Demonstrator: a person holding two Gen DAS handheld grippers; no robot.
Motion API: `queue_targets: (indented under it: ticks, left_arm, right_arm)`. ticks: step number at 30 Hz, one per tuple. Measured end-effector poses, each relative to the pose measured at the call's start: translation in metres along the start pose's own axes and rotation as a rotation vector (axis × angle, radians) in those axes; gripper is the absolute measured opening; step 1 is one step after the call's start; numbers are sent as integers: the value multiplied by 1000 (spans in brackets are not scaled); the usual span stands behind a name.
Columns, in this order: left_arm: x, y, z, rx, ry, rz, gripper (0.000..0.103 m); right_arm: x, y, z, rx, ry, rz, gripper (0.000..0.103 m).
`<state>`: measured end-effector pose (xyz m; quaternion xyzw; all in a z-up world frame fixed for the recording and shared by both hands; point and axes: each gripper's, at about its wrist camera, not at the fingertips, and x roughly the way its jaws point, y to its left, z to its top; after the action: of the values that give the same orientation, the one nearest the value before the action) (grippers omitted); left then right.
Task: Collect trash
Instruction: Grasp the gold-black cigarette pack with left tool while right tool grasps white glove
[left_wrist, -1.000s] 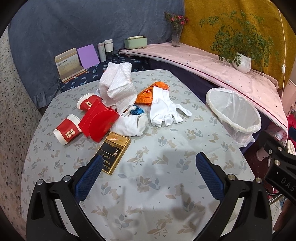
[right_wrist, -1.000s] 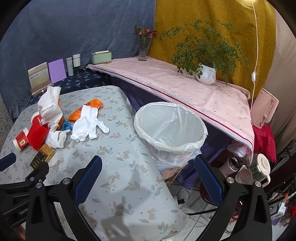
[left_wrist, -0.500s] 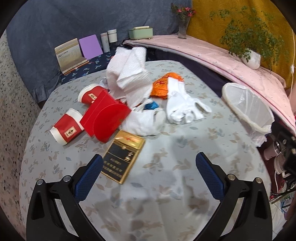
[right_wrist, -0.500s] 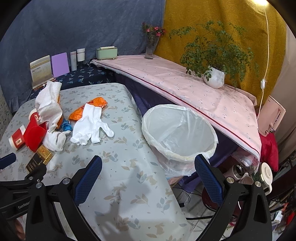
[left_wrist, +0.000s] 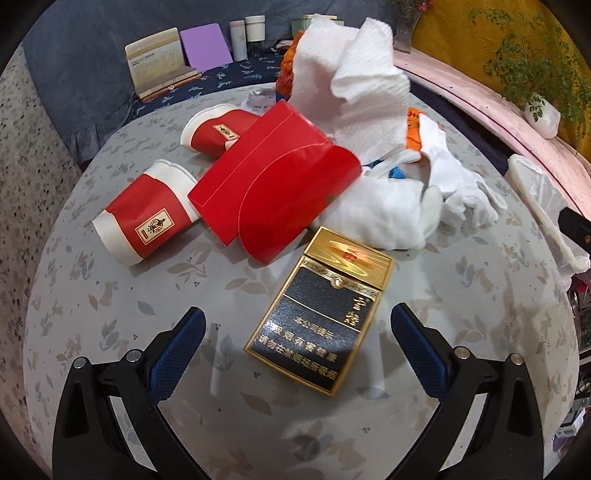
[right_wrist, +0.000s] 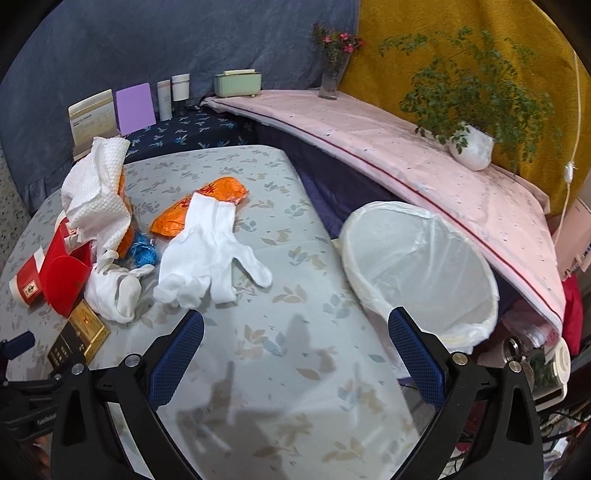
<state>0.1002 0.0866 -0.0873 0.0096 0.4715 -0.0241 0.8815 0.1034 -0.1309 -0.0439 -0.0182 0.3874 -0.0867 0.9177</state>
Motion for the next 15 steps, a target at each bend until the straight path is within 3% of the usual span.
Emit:
queue_targets:
  ticks: [8,15]
  left_arm:
    - [22,-5,1,27,60,-36,96]
    - [24,-9,5,43,44,-68,90]
  right_arm:
    - [40,33,14,-12,45,76,95]
    - [71,55,25,-12,79,124,90]
